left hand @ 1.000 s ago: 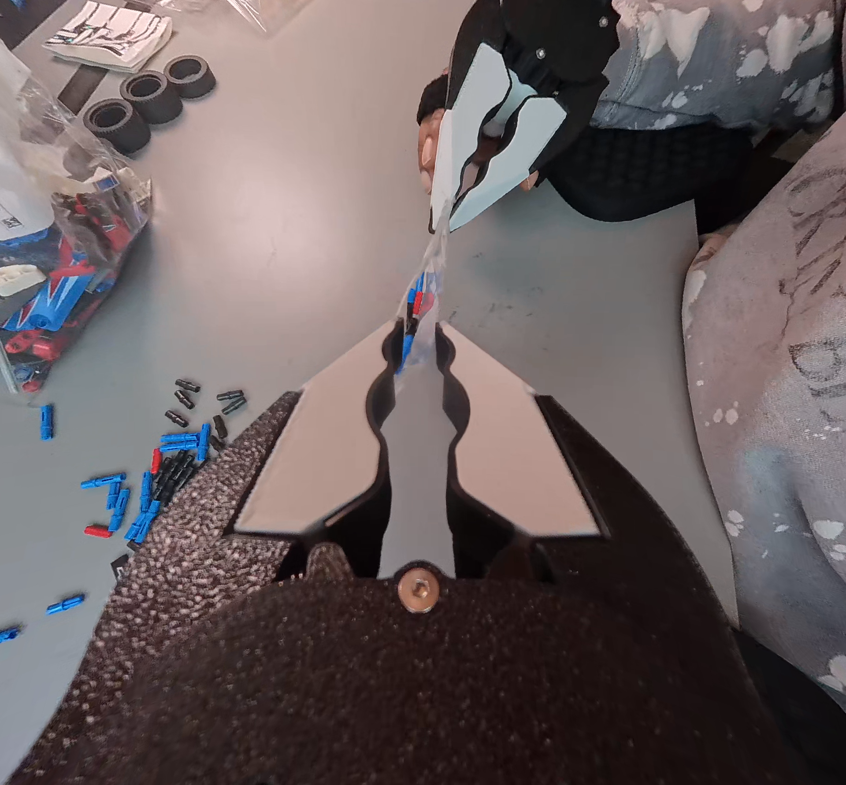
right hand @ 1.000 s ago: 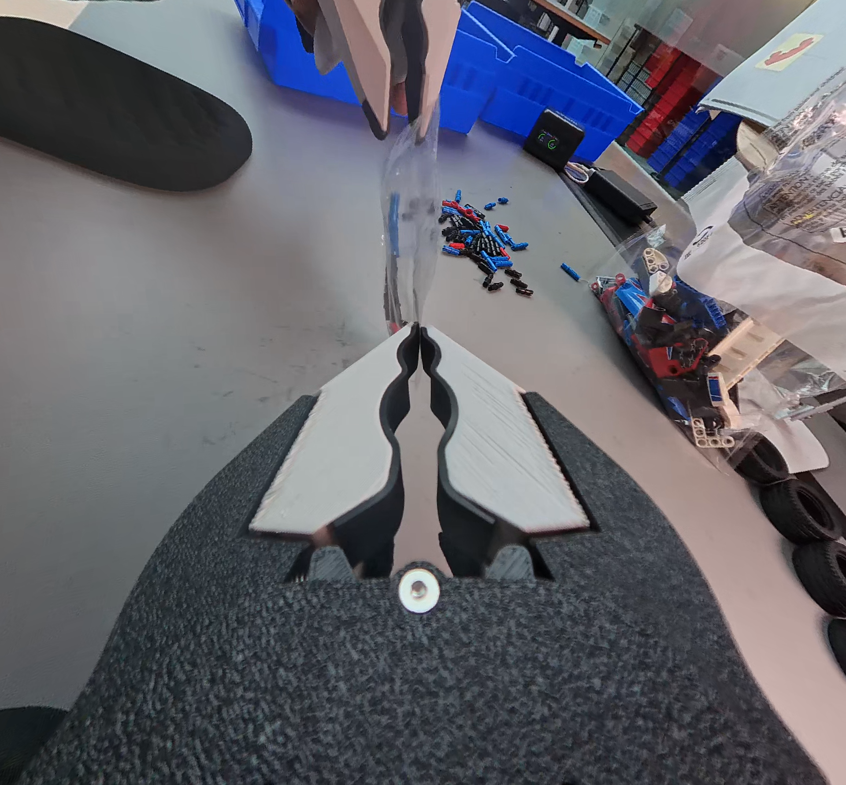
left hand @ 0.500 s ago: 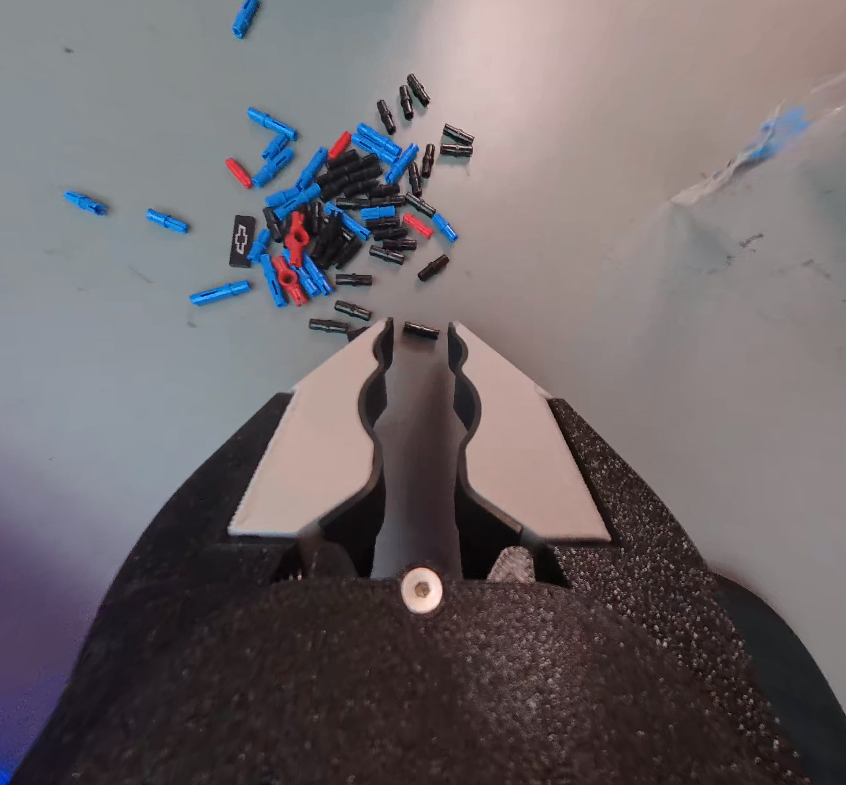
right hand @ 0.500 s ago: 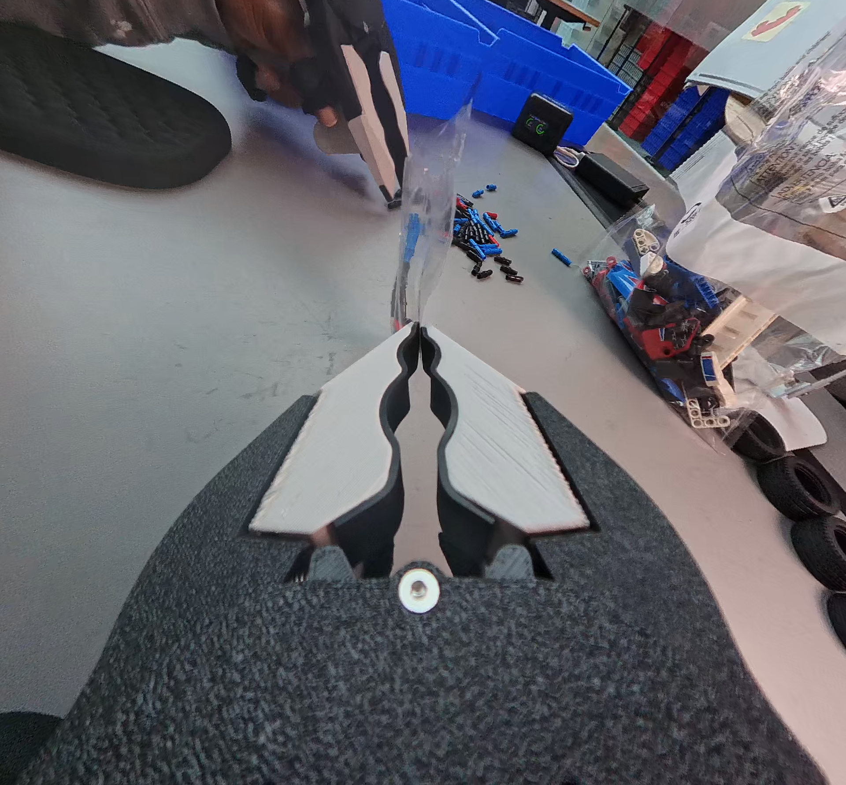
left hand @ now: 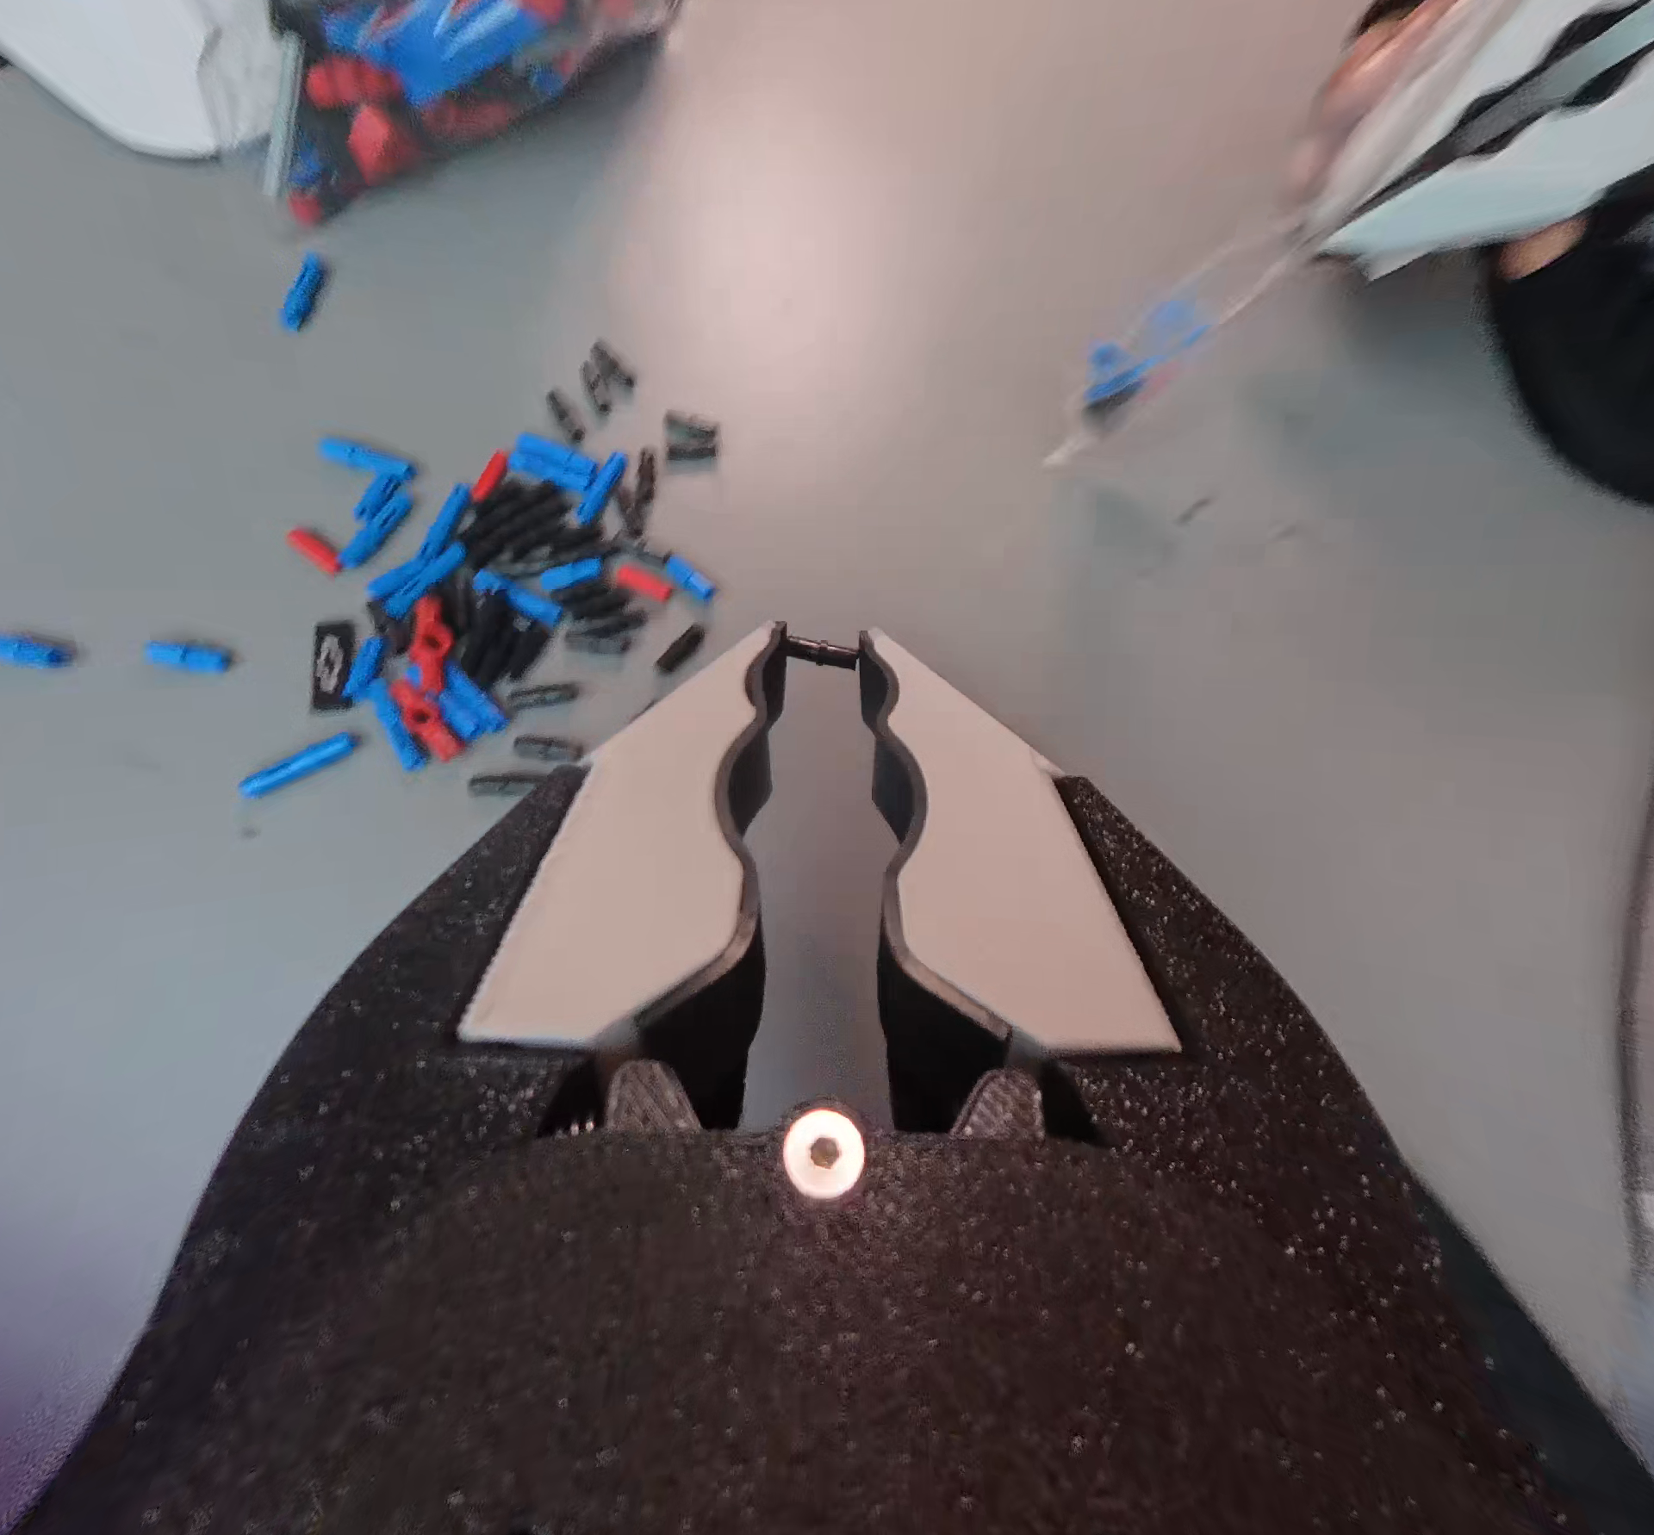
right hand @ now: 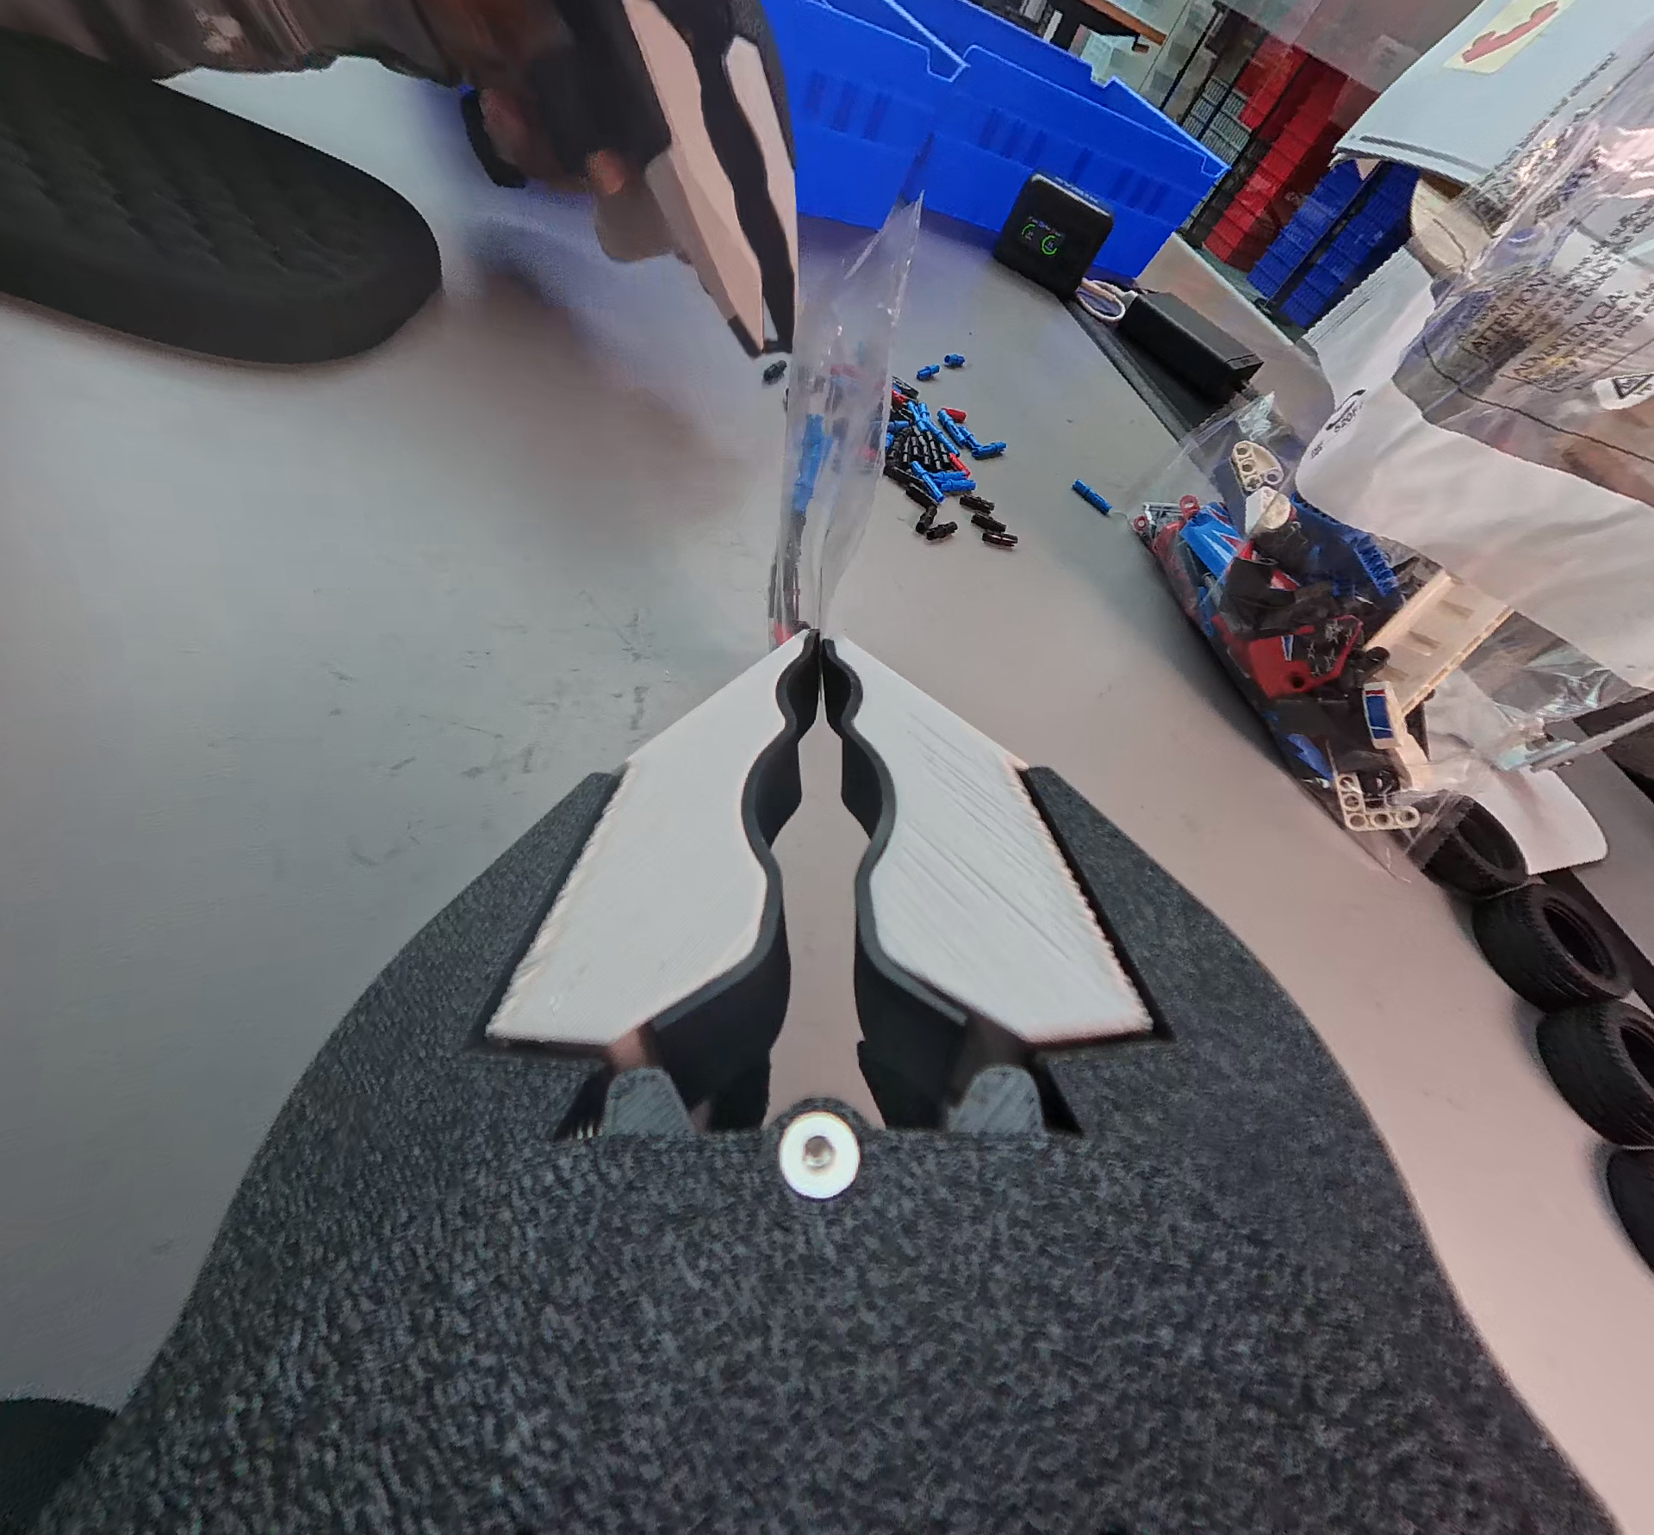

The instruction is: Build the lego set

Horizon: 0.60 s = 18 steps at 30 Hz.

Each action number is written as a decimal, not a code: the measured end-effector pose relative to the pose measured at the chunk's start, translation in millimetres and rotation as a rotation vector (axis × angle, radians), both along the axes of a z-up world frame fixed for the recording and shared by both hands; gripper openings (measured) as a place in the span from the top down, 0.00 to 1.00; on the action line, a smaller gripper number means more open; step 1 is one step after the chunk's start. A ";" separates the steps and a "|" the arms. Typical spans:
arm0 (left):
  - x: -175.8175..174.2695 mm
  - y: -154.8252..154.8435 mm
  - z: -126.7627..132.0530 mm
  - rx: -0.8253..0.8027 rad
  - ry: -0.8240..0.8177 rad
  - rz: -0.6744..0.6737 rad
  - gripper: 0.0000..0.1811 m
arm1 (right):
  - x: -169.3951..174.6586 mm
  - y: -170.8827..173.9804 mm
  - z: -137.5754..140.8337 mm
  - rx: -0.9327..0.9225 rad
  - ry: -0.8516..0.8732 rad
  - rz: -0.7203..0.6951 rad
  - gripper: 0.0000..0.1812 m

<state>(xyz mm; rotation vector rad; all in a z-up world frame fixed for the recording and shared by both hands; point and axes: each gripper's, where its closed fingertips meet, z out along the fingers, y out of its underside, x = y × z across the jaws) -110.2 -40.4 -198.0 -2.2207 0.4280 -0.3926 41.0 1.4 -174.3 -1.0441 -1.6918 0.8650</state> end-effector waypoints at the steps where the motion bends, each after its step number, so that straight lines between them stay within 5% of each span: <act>1: 14.3 1.8 18.7 0.055 -0.068 -0.036 0.91 | -0.5 -0.9 -0.5 0.004 -0.001 0.003 1.00; 5: 63.2 5.6 64.3 0.165 -0.187 -0.173 0.91 | -2.1 -5.6 -1.2 0.014 -0.003 0.019 1.00; 11: 92.5 8.7 57.1 0.120 -0.178 -0.269 0.91 | -0.4 -5.9 0.3 0.016 0.001 0.018 1.00; 18: 80.7 2.2 74.4 0.149 -0.278 -0.250 0.87 | -0.2 -4.7 -0.2 0.005 0.000 0.018 1.00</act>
